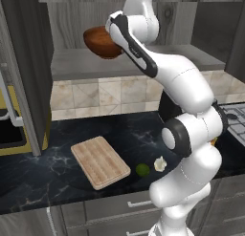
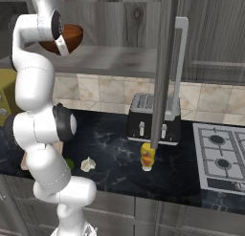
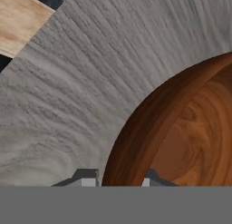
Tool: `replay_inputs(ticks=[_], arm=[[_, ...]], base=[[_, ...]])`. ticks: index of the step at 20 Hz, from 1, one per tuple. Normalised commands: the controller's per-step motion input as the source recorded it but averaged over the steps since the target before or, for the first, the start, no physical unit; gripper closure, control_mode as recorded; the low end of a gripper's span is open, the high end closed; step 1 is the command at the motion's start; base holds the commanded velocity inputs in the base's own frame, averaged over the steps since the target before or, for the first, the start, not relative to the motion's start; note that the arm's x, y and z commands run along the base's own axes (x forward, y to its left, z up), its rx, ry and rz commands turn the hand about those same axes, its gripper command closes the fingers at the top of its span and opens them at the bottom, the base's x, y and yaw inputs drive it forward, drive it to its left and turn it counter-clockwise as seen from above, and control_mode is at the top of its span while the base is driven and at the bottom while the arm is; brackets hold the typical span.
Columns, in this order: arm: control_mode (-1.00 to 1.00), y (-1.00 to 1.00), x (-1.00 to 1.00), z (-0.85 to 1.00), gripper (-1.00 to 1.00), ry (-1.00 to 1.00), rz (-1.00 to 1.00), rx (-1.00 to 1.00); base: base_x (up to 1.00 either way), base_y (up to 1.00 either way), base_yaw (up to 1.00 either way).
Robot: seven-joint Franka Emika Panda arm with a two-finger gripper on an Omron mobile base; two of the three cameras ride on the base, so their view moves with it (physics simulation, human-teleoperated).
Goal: Open the cabinet. Place the bowl and condiment on the counter. Then place the lime and garlic on the cutting board.
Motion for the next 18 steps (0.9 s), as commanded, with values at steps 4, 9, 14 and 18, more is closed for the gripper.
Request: replay_inputs(ticks=[4,9,14,18], arm=[[-1.00,0.00,-0.86,0.04,1.00,-0.15,0.00,0.00],[-1.00,-0.06,-1.00,0.14,1.00,-0.20,0.01,0.00],[-1.00,-0.20,-1.00,0.01,1.00,-0.11,0.01,0.00],[-1.00,-0.42,-1.00,0.00,1.00,-0.02,0.03,0.00]], base=[[0.00,0.00,0.00],[0.00,0.00,0.00],[0.00,0.00,0.00],[0.00,0.00,0.00]])
